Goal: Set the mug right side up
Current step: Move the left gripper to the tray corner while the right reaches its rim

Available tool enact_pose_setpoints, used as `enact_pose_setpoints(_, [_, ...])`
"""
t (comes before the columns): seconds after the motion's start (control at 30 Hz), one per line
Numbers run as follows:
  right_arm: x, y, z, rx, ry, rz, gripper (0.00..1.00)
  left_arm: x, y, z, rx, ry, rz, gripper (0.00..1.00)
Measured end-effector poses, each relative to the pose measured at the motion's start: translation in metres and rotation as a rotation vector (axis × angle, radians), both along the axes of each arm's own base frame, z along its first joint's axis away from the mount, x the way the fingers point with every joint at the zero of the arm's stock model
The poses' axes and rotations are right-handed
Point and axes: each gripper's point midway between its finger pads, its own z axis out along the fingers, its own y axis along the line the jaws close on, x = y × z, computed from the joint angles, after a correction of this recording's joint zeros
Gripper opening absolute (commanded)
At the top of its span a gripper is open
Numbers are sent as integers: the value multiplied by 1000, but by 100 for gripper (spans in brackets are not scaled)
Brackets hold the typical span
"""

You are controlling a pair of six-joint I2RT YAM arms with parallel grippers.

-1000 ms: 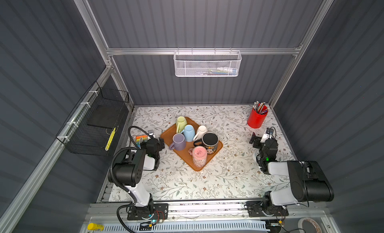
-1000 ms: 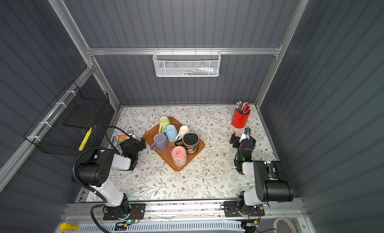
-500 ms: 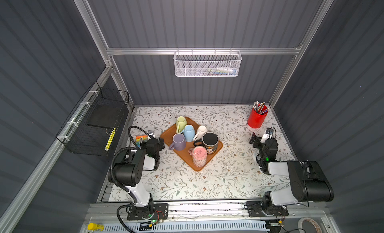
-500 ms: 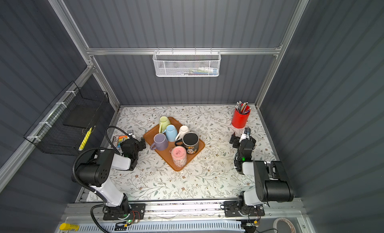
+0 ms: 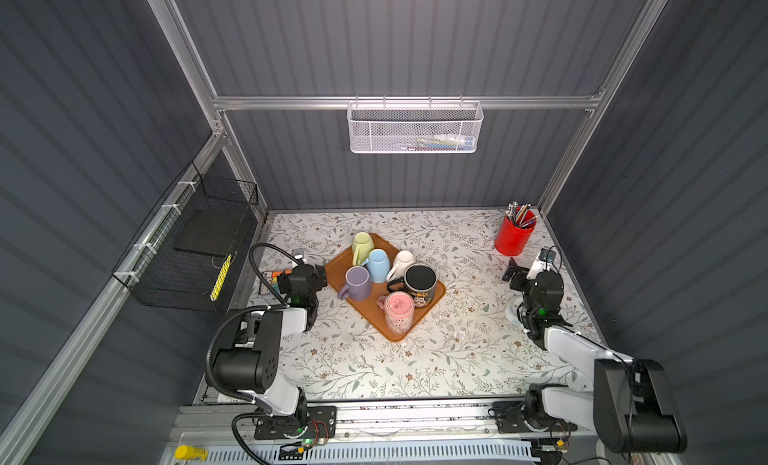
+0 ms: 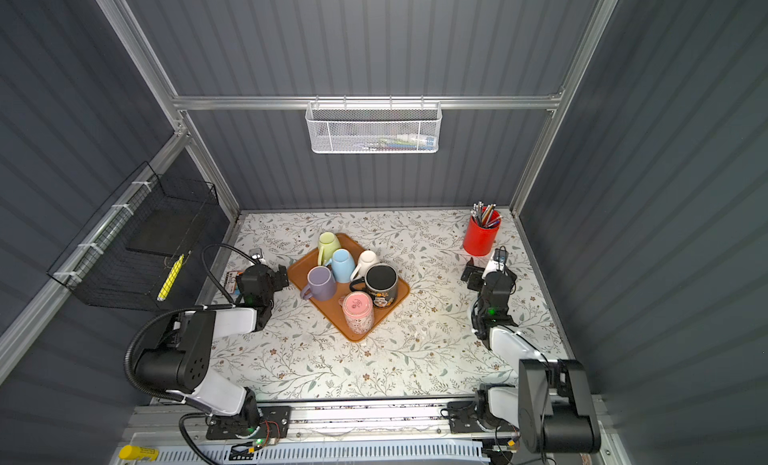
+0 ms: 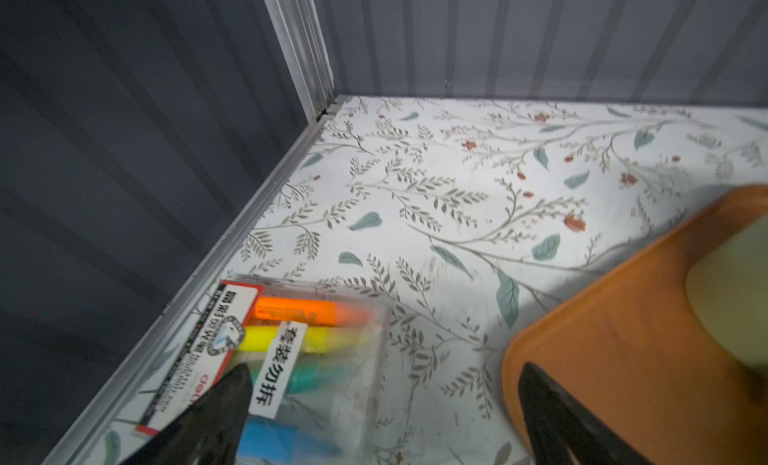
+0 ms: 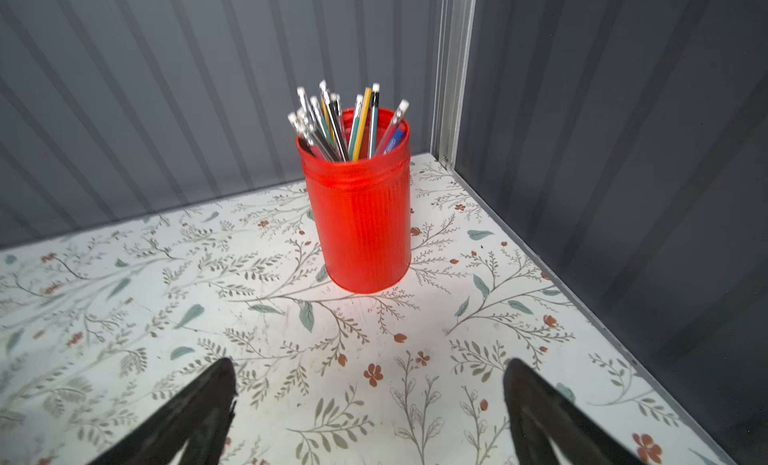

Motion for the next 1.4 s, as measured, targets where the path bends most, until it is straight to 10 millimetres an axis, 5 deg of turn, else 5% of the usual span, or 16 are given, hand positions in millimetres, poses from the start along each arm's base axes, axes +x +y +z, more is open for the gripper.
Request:
enact_pose_setpoints(0.13, [-9,5,32,95,-43,7,99,2,1,42,-32,-36,23,100])
enact_pose_setpoints(0.23, [-15,14,37,185,-23,44,93,6,0,69,-53,-28,23,100])
enact_pose_setpoints(0.37, [-18,37,26,322,57,132,85,7,-4,87,-89,17,17,94])
enact_pose_setpoints(0.57, [-27,87,-2,483,213,286,78,15,-15,87,-126,166,-14,81])
enact_pose_setpoints(0.87, [-29,171,-32,564,403,486,68,34,-39,37,-174,426,-109,58])
enact_pose_setpoints(1.17, [-31,203,-81,606,560,521,65,53,-55,-26,-179,638,-182,44])
enact_pose_setpoints(1.4, [-17,213,-90,616,589,532,64,55,-61,-68,-195,751,-198,38])
